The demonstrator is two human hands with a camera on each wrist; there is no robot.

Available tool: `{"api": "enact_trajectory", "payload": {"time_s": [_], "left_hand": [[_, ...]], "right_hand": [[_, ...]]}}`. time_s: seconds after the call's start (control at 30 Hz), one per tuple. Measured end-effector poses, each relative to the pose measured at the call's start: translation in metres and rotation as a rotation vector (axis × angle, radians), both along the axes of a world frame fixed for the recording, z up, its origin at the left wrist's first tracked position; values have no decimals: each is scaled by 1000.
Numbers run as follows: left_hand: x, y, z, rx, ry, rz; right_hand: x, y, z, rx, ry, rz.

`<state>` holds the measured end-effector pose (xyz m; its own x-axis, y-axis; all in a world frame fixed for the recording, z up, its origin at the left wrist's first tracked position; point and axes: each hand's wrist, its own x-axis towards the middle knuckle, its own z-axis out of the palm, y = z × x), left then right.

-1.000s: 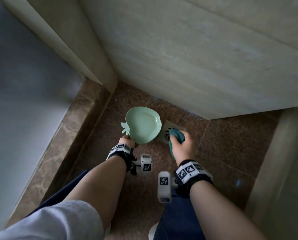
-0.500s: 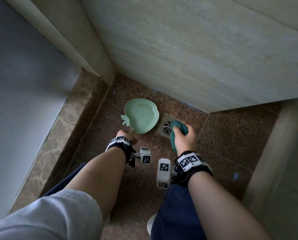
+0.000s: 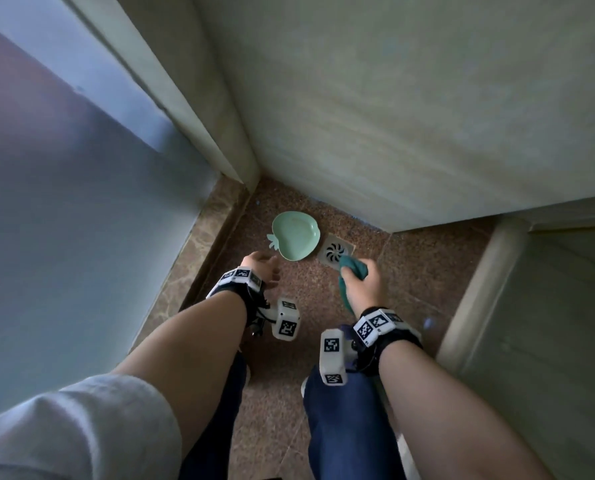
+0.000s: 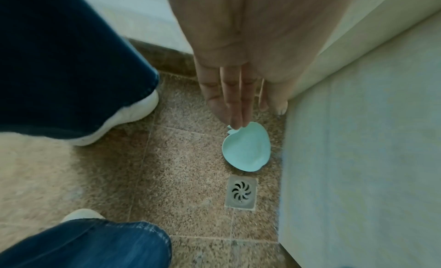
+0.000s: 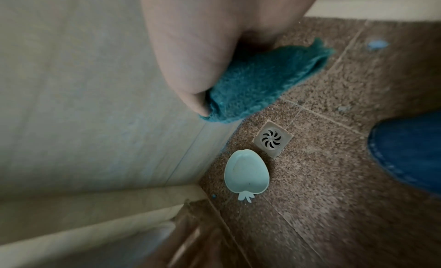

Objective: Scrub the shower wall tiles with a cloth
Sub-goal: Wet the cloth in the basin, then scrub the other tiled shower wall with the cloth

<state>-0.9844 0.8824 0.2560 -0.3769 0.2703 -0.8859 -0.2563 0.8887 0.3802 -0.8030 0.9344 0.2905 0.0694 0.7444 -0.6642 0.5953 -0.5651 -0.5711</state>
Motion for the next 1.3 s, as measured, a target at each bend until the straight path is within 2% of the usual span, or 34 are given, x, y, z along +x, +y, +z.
{"api": "enact_trajectory", "payload": {"time_s": [0.1, 0.33, 0.57, 0.73, 0.97, 1.1, 1.3], "left_hand": [[-11, 9, 75, 43, 1, -104], [-32, 35, 239, 143, 88, -333], [-64, 63, 371, 215, 162, -486], [-83, 89, 465, 299, 295, -588], [-89, 98, 562, 354, 373, -782], [-91, 101, 623, 423, 484, -841], [-93, 98, 700, 482, 538, -889]], "right_hand": [[-5, 0, 64, 14, -42, 93], [-28, 21, 209, 68, -38, 124], [-48, 57, 341, 110, -79, 364], [-63, 84, 434, 123, -115, 541], [-81, 95, 545, 118, -253, 877], [-86, 101, 613, 238, -312, 943], [-94, 107, 705, 386, -358, 987]]}}
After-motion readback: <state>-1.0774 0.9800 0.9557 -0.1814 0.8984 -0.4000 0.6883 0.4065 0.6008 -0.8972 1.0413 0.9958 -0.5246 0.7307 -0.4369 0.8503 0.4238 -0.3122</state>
